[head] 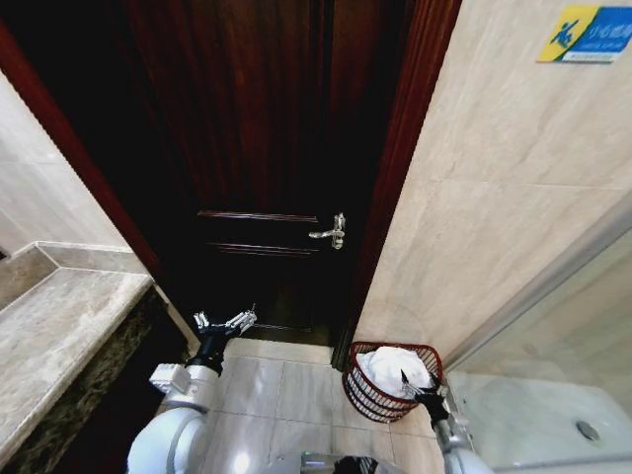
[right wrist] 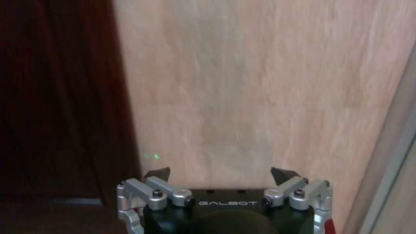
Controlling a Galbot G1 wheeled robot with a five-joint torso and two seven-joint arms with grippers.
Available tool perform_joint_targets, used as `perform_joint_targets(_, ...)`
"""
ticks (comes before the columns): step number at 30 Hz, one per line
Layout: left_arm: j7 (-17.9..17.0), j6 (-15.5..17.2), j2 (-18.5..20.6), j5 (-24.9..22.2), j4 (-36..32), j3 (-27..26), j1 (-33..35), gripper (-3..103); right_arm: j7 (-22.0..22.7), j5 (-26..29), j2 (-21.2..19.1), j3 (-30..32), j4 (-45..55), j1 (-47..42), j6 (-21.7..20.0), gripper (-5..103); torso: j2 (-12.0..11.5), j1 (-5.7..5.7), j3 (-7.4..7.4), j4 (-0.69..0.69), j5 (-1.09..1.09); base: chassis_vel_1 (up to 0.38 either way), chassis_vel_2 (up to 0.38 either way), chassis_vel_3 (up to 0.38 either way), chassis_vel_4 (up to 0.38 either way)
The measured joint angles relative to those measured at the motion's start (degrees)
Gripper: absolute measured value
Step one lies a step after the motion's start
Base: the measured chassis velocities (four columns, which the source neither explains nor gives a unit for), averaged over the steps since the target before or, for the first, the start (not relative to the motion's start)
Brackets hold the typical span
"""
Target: Discard the used towel into the hamper.
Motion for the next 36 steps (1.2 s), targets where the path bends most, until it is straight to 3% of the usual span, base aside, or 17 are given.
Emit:
perform_joint_targets(6,0.0,0.0,0.0,0.0,0.0,0.0,0.0,100,1.1,-1.9,2.4,-0.7,11.1,-5.6,0.7,100,0.0,0.00,0.00,0.00,0.01,0.000,0.000,0.000,0.000)
perform_joint_targets(14,0.0,0.0,0.0,0.0,0.0,0.0,0.0,100,2.2,-5.2,4.1,-1.9,25.7,-8.2,-2.6,100,0.0,0.00,0.00,0.02,0.01,0.000,0.000,0.000,0.000)
perform_joint_targets(36,0.0,0.0,0.0,0.0,0.0,0.0,0.0,100,4.4,-4.1,3.5,-2.2,42.4,-9.0,-7.2,100,0.0,0.00,0.01,0.01,0.01,0.000,0.000,0.000,0.000)
